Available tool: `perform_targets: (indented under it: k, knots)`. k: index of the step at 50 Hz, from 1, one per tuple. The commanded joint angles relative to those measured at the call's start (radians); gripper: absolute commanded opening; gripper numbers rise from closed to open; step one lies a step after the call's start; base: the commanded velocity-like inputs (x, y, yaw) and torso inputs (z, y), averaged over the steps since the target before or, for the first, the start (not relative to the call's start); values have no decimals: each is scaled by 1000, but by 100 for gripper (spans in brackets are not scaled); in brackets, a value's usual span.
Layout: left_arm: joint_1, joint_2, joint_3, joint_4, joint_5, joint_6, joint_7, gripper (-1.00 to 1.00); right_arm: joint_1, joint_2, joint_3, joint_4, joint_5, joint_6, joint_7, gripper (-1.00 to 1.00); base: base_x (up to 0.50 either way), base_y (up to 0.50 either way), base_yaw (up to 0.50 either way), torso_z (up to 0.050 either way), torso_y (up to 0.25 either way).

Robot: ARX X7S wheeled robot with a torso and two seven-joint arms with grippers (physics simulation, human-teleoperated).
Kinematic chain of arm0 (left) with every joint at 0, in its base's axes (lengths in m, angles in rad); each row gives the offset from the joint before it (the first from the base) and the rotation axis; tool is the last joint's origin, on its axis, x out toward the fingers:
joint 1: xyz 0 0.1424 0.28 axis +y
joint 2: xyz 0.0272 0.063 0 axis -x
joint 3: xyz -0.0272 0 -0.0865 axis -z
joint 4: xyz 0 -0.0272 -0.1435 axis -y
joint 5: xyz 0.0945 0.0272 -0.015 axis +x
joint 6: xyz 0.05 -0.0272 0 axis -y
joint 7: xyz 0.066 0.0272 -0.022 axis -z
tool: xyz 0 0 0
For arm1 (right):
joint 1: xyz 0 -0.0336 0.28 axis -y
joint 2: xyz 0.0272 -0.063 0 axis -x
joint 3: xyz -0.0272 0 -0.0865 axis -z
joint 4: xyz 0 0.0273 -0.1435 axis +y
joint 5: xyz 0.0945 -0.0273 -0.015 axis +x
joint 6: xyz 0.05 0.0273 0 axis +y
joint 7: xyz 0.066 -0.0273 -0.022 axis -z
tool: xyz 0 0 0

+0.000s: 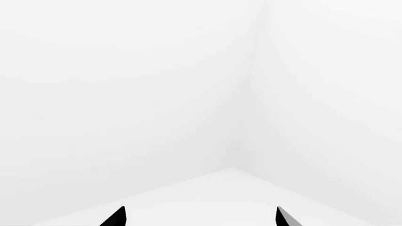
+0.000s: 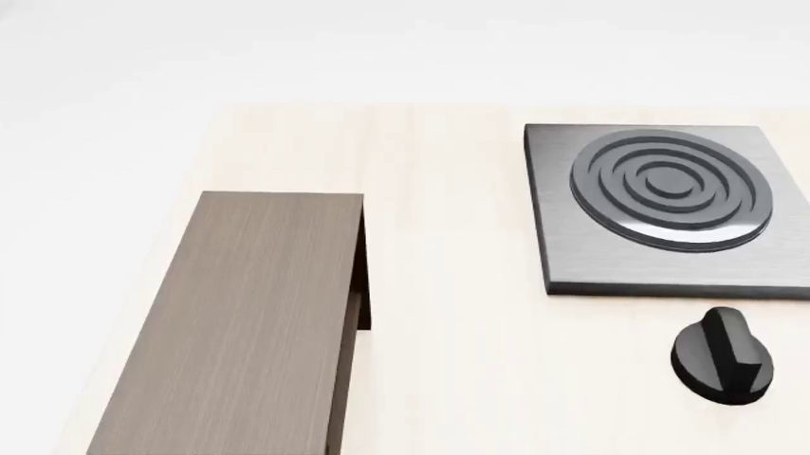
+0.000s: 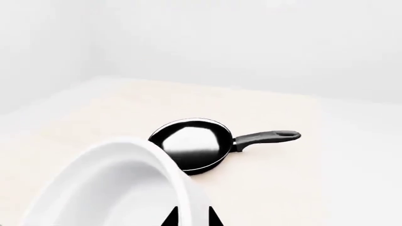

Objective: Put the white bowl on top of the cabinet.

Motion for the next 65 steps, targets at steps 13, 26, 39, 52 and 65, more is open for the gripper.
perform_targets:
  k: [13,26,39,52,65]
  knots:
    - [0,-4,4,3,-5,-2,-7,100,454,40,-212,261,-13,-30,-49,-100,0,0,0,0,2]
    - [0,-5,5,-2,-9,1,-7,100,748,13,-329,726,-36,-224,-93,-100,0,0,0,0,1]
    - [-1,-7,7,1,-17,-4,-8,100,999,-53,-372,1237,-35,-465,-216,-100,0,0,0,0,1]
    - [0,-8,11,-8,-14,5,-11,100,1023,-106,-339,1238,-8,-352,-375,-100,0,0,0,0,2]
    - [1,-12,11,1,-20,-2,-15,100,1040,-136,-279,1237,8,-166,-525,-100,0,0,0,0,1]
